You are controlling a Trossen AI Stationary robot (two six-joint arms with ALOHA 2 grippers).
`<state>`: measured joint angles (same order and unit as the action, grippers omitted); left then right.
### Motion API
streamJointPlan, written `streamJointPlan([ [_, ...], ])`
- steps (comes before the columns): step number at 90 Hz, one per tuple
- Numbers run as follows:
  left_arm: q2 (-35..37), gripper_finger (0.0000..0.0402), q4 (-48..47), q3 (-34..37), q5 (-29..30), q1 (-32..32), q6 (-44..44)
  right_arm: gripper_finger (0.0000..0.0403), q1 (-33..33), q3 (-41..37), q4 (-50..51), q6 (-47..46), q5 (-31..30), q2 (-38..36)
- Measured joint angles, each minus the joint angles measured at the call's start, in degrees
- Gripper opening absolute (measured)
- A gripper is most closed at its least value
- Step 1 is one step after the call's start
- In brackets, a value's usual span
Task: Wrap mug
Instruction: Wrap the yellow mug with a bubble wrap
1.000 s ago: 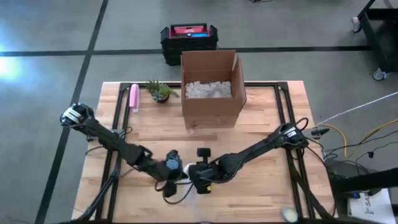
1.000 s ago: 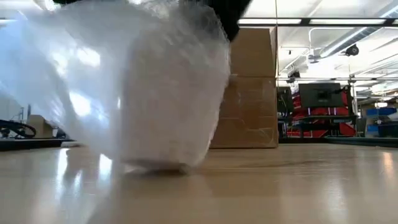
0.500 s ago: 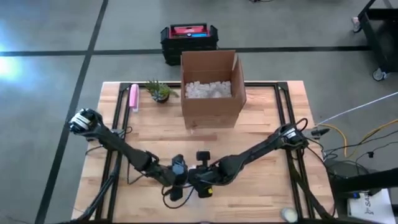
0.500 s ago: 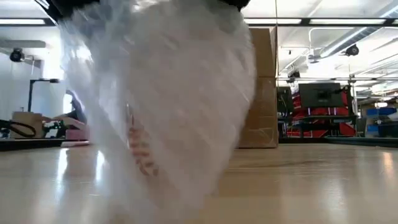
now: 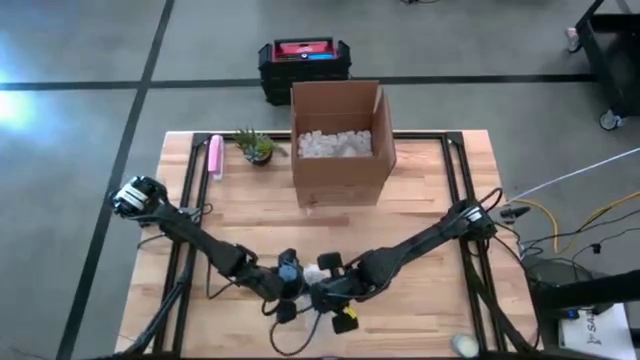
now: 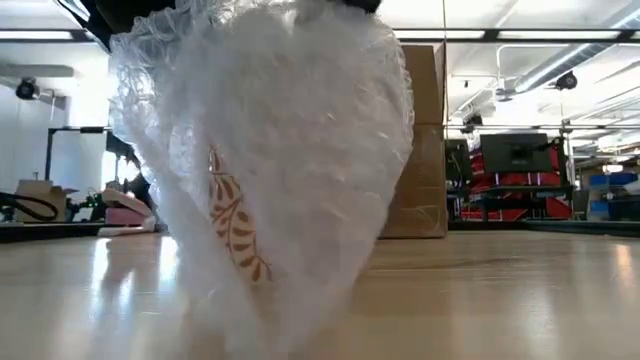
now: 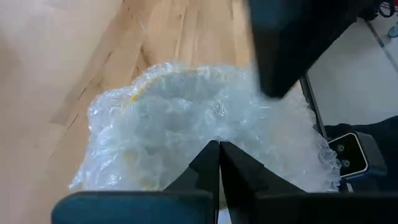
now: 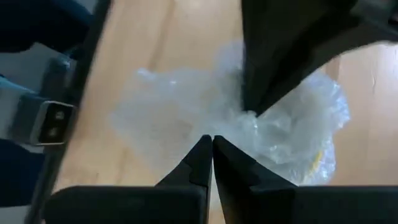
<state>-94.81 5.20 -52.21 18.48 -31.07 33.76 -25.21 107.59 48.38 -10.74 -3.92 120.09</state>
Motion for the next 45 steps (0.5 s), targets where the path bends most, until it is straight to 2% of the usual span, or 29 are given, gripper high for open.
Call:
streamJointPlan([
  [27, 1.2, 0.0, 0.7, 0.1, -1.5, -0.2, -0.7, 0.0, 2.6, -2.1, -3.3, 3.6, -2.6, 5.1],
  [35, 4.2, 0.0, -4.2, -0.8, -6.3, -0.3, 0.2, 0.0, 2.9, -2.0, -4.1, 4.5, -2.5, 6.0],
  [45, 9.6, 0.0, -10.5, -2.1, -7.3, -2.5, 2.1, 0.0, 2.9, -2.3, -4.8, 4.2, -2.8, 5.9],
])
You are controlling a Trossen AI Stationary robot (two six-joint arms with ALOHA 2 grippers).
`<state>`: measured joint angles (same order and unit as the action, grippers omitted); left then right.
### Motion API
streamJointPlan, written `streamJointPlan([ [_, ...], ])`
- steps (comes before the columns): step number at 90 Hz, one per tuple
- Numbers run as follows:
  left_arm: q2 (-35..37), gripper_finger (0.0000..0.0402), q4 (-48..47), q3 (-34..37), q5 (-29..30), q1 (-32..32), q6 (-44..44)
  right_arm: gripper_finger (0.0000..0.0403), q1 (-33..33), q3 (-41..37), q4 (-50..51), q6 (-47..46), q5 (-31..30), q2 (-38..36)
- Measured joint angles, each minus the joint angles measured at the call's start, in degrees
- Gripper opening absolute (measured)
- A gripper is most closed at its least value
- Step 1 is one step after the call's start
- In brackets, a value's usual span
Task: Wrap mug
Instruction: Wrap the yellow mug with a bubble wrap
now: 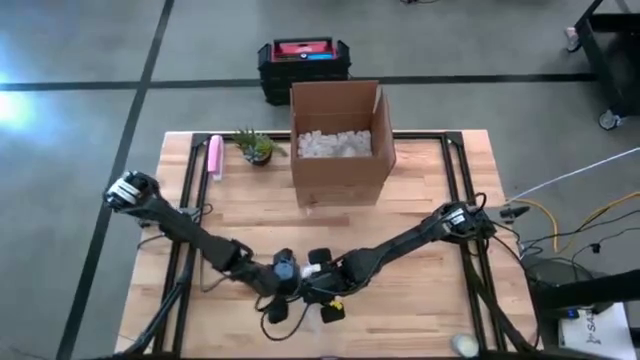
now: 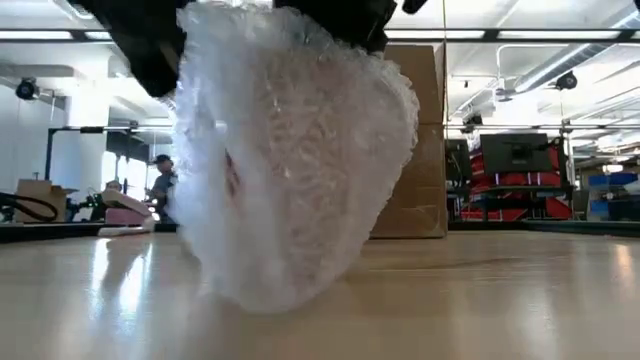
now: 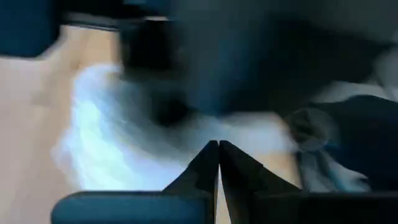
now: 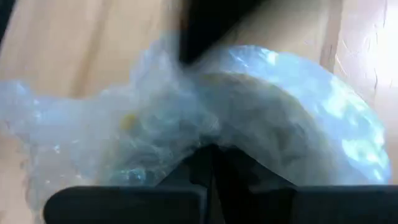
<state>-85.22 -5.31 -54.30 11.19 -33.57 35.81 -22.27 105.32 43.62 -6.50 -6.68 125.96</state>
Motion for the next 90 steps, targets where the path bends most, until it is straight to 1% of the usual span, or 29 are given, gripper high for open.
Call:
streamJointPlan([
  [5, 2.0, 0.0, -2.9, 0.0, 1.3, -1.3, 0.9, 0.0, 0.0, 0.0, -0.6, 0.1, 0.1, -0.1],
  [11, 2.5, 0.0, -5.9, 0.8, 2.9, -2.6, 2.4, 0.0, 0.0, -0.1, -0.9, 0.3, 0.0, -0.2],
  [18, 2.1, 0.0, -6.1, 2.3, 5.0, -4.3, 3.6, 0.0, 0.1, -0.1, -0.9, 0.4, 0.0, -0.3],
  [30, -1.4, 0.0, -1.9, 3.1, 8.0, -4.1, 3.1, 0.0, 0.1, -0.1, -1.1, 0.4, 0.0, -0.3],
  [39, -2.8, 0.0, 4.3, 3.2, 10.5, -3.0, -0.4, 0.0, 0.1, -0.1, -1.6, 0.4, 0.0, -0.3],
  [52, -4.1, 0.0, 9.3, 3.0, 10.3, -0.9, -3.7, 0.0, 0.1, -0.2, -2.1, 0.7, 0.0, -0.3],
  [65, -4.6, 0.0, 10.8, 3.0, 10.4, 1.3, -5.3, 0.0, 0.1, -0.2, -2.4, 0.7, 0.0, -0.3],
  [73, -6.7, 0.0, 10.4, 3.6, 9.8, 2.0, -5.4, 0.0, 0.1, -0.1, -2.6, 0.8, -0.5, -0.4],
  [80, -8.1, 0.0, 11.3, 3.5, 9.1, 2.2, -5.1, 0.0, 0.1, 1.3, -0.2, 0.8, -0.7, -0.6],
  [90, -9.6, 0.0, 11.4, 3.5, 9.0, 2.2, -4.7, 0.0, -0.2, 5.0, 6.9, 1.5, -0.7, -1.8],
])
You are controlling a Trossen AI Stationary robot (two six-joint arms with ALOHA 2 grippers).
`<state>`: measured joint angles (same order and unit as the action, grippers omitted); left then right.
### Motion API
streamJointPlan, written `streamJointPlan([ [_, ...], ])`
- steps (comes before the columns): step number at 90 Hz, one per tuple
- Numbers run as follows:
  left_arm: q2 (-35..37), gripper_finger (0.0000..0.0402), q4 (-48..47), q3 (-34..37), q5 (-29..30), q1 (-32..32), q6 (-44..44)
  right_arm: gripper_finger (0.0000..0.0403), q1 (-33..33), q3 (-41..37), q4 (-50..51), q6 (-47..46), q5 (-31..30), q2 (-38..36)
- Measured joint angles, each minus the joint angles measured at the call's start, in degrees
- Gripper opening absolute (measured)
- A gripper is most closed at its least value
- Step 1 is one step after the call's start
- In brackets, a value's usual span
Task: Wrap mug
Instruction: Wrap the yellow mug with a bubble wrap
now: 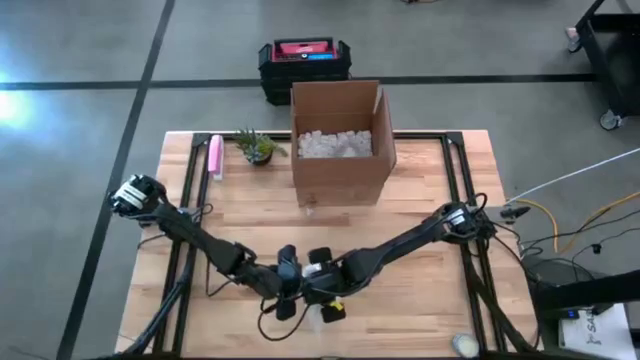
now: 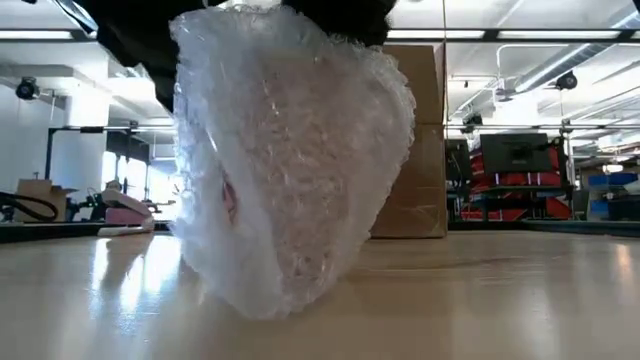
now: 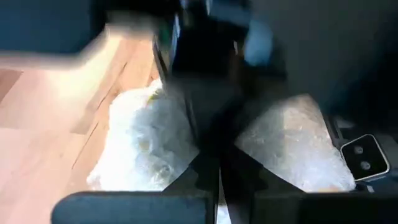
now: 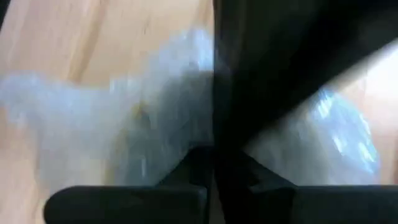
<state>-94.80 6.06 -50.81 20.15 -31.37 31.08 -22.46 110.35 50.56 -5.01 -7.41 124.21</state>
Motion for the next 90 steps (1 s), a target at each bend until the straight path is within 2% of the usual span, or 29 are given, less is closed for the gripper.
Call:
streamJointPlan([
  [9, 0.0, 0.0, 0.0, 0.0, -0.1, 0.0, 0.0, 0.0, -0.1, 2.6, 2.3, 0.1, -1.3, -2.9],
  [22, 0.2, 0.0, 0.9, 0.1, -0.4, 0.0, -0.2, 0.0, 0.2, 2.2, 2.5, 0.2, -10.5, -3.0],
  [34, 0.2, 0.0, 1.1, 0.2, -0.6, 0.0, -0.5, 0.0, 0.4, -0.3, -0.9, 0.2, -7.1, -1.9],
  [67, 1.7, 0.0, 0.8, 0.3, -0.5, 0.0, -1.5, 0.0, 0.4, -8.0, -9.1, -1.0, -6.0, 0.8],
  [90, 1.7, 0.0, 1.1, 0.3, -0.1, 0.0, -1.6, 0.0, 0.1, -4.5, -2.6, 1.0, -4.8, -1.6],
])
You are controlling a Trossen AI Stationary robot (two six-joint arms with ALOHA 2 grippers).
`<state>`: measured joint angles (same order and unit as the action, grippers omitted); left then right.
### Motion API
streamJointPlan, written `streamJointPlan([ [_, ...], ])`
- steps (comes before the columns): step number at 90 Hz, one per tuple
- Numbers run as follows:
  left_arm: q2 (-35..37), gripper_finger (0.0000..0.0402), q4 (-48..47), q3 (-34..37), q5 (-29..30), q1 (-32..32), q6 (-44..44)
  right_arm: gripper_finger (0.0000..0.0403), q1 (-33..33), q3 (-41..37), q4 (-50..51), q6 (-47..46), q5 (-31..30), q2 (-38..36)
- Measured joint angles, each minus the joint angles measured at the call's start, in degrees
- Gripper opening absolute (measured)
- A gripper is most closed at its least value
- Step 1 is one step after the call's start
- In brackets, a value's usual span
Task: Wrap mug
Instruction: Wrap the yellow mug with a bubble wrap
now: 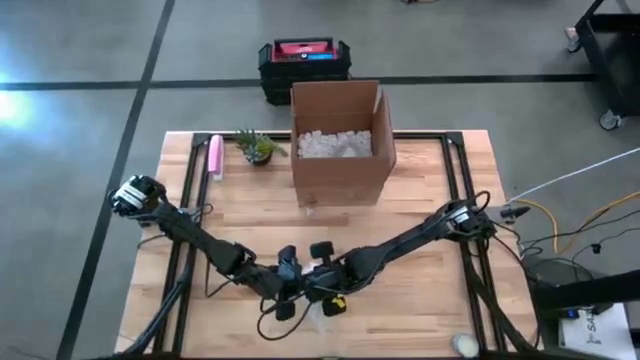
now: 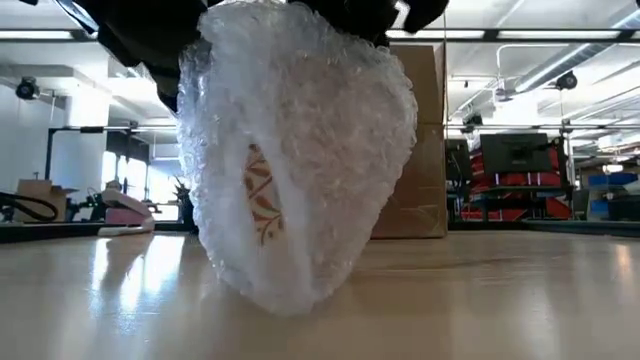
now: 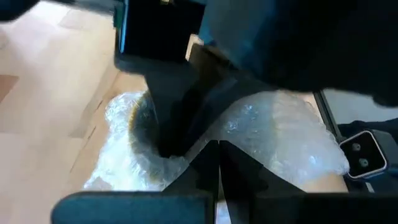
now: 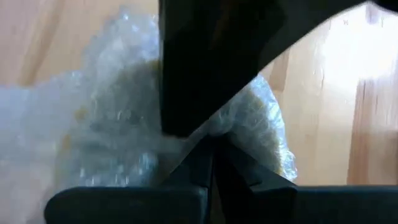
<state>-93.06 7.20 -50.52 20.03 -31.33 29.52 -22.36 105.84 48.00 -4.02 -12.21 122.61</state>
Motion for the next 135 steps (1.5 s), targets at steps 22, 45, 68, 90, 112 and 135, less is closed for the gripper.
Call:
streamJointPlan([
  [22, 0.0, 0.0, -0.2, 0.0, 0.0, -0.1, 0.0, 0.0, -1.5, 3.1, 0.7, -0.3, 5.7, -5.2],
  [45, 0.0, 0.0, -0.1, 0.0, -0.1, -0.1, 0.0, 0.0, -2.5, 1.7, -0.8, 0.5, 7.9, -1.4],
  [68, 0.0, 0.0, 0.0, 0.0, -0.9, -0.1, -0.1, 0.0, 0.3, 1.6, -1.2, 3.7, 7.6, 2.4],
  [90, 1.7, 0.0, -2.7, -0.8, -3.4, -0.2, 0.3, 0.0, 1.1, 1.3, -1.5, 5.0, 8.6, 4.6],
  [112, 6.5, 0.0, -16.4, -4.8, -5.8, -5.0, 6.5, 0.0, 1.1, 1.1, -2.2, 4.7, 8.3, 3.2],
  [135, 2.6, 0.0, -13.6, -3.9, 3.2, -6.0, 4.5, 0.0, 1.1, 1.0, -2.6, 4.7, 8.1, 3.0],
])
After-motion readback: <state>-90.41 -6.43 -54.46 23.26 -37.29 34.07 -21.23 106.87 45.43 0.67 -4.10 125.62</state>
